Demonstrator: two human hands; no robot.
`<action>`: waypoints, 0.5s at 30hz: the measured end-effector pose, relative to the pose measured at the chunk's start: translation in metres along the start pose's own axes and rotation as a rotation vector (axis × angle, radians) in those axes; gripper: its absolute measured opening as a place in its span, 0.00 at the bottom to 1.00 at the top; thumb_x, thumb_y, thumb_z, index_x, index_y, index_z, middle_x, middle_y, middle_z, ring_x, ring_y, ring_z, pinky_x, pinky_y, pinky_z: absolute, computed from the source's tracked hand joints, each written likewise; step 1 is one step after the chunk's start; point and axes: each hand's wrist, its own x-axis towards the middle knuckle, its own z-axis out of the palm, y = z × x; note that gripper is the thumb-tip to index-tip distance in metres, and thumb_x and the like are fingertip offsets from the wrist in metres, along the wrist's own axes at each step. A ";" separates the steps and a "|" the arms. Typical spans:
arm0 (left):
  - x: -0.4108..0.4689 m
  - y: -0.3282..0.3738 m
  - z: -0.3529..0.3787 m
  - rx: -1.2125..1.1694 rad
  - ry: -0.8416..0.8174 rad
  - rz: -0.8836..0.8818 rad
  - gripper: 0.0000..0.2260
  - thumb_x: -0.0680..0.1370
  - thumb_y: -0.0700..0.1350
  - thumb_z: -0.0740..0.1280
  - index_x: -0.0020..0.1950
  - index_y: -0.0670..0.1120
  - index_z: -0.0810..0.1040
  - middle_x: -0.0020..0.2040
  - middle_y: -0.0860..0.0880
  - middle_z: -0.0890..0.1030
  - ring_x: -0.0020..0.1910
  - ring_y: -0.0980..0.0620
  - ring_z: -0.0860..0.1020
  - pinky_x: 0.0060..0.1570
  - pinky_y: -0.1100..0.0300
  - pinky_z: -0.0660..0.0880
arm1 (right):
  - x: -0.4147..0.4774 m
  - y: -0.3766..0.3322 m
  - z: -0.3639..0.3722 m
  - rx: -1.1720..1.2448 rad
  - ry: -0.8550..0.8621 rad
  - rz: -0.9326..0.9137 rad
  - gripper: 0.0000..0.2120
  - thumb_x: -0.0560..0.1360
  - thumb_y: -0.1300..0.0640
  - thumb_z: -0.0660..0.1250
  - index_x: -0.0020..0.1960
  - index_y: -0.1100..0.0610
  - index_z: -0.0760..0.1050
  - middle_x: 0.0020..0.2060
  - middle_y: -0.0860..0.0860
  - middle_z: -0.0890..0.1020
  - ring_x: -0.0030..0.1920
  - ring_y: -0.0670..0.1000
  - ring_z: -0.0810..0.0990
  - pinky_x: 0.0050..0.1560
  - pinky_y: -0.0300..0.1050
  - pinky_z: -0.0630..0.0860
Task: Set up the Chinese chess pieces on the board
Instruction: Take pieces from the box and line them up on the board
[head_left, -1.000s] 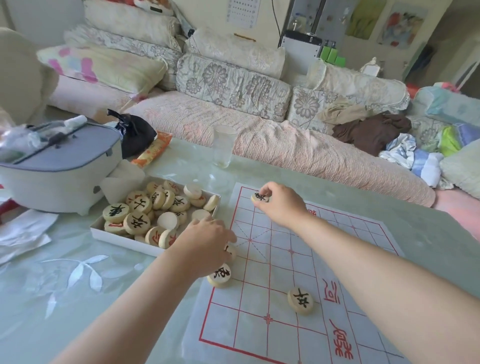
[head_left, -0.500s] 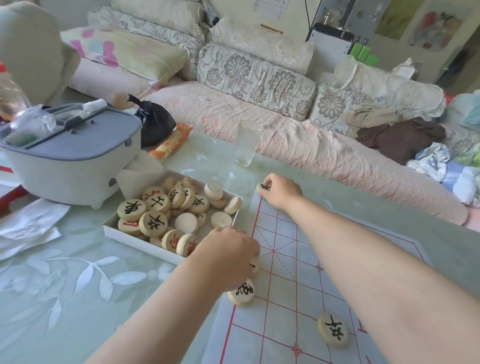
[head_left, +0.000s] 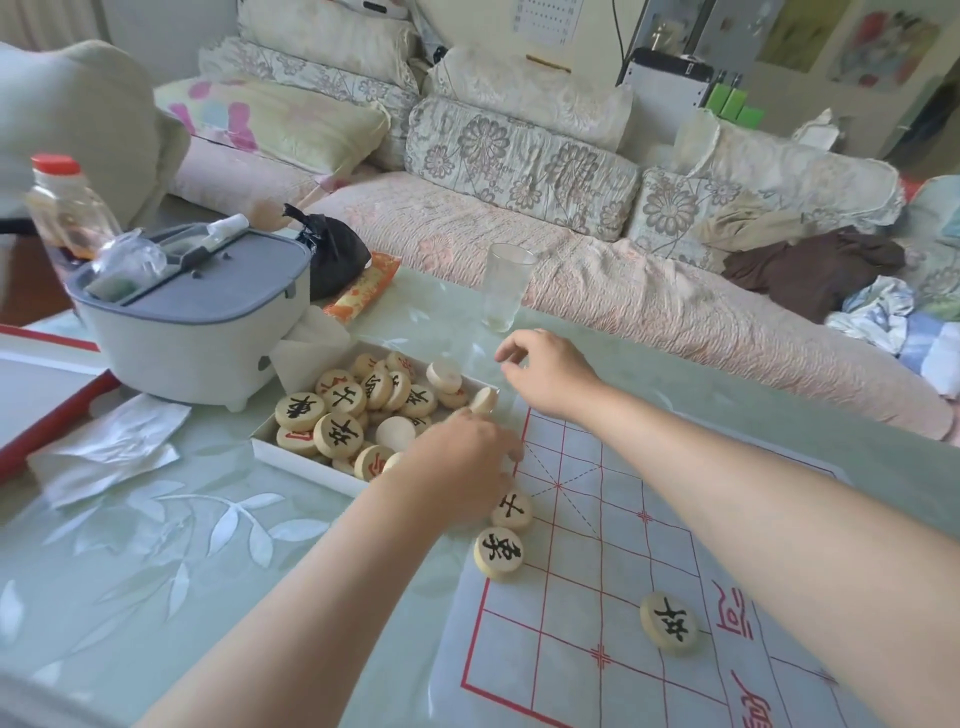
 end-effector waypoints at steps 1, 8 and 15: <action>-0.001 -0.003 -0.005 0.014 0.049 -0.013 0.12 0.77 0.48 0.63 0.60 0.55 0.77 0.56 0.50 0.76 0.57 0.50 0.72 0.56 0.56 0.71 | -0.006 -0.010 -0.001 0.035 -0.017 -0.026 0.07 0.76 0.56 0.65 0.51 0.50 0.80 0.48 0.47 0.82 0.39 0.42 0.76 0.46 0.41 0.72; -0.026 -0.046 -0.049 0.107 0.269 -0.320 0.12 0.77 0.42 0.62 0.59 0.52 0.75 0.56 0.49 0.75 0.55 0.47 0.72 0.44 0.57 0.70 | -0.026 -0.057 0.014 -0.003 -0.142 -0.160 0.11 0.75 0.57 0.67 0.56 0.45 0.79 0.53 0.44 0.81 0.52 0.48 0.78 0.53 0.45 0.75; -0.050 -0.094 -0.064 0.154 0.163 -0.400 0.24 0.75 0.34 0.58 0.66 0.56 0.74 0.58 0.49 0.73 0.59 0.47 0.70 0.56 0.50 0.75 | -0.010 -0.076 0.036 -0.155 -0.233 -0.143 0.30 0.75 0.55 0.66 0.76 0.47 0.63 0.67 0.51 0.77 0.66 0.56 0.75 0.61 0.51 0.75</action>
